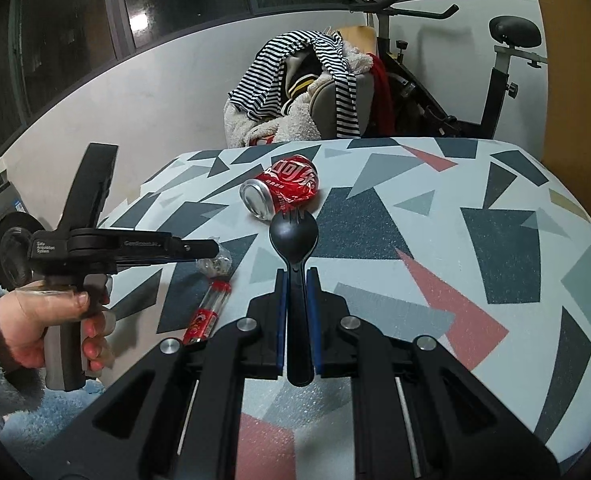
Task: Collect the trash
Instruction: 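Grasp the black spoon with the right gripper while the left grasps the clear plastic wrap, then drop the spoon and plastic wrap into the brown bin, opening both grippers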
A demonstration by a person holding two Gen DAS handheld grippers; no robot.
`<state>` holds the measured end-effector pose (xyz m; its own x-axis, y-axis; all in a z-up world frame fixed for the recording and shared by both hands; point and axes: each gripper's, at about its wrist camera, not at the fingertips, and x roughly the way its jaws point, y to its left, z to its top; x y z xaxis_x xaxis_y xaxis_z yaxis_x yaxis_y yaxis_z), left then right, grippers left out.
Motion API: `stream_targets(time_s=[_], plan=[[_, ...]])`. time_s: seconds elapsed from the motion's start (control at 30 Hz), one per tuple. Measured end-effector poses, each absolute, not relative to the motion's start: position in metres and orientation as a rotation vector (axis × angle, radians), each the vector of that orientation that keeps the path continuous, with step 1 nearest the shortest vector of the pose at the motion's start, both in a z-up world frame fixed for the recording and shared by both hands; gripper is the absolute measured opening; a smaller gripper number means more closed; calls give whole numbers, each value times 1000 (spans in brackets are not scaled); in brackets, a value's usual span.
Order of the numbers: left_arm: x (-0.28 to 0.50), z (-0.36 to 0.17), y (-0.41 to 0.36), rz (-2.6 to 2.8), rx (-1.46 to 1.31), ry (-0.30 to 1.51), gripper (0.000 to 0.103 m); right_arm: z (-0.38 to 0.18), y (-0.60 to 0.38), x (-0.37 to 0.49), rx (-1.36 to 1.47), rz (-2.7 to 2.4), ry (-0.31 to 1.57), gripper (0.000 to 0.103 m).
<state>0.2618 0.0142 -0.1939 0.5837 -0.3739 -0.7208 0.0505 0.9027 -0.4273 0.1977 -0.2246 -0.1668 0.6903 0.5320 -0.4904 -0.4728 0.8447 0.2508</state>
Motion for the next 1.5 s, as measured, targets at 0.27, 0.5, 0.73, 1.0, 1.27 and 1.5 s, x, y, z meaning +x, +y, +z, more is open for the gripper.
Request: stream_targets(time_s=[0.27,0.5,0.73,1.0,1.27,1.5], plan=[[219,-160,23,-299,-314,840,25,-161,-218,176,114,584,576,13],[155,-145,25,-348,-247,805,25,-157,-209,145,88,618,580,13],[84,-150,20,-390,-197,795,25,-158,-201,113,70,651,589,13],[23,-172,3,-443,-85,846,25,-165,-193,81,41,686,603,13],[1,-216,1,-430,-61,948,25,-176,-191,68,29,697,641,13],[0,-229,5,-412,-85,987,36,-182,-193,63,31,693,653,13]])
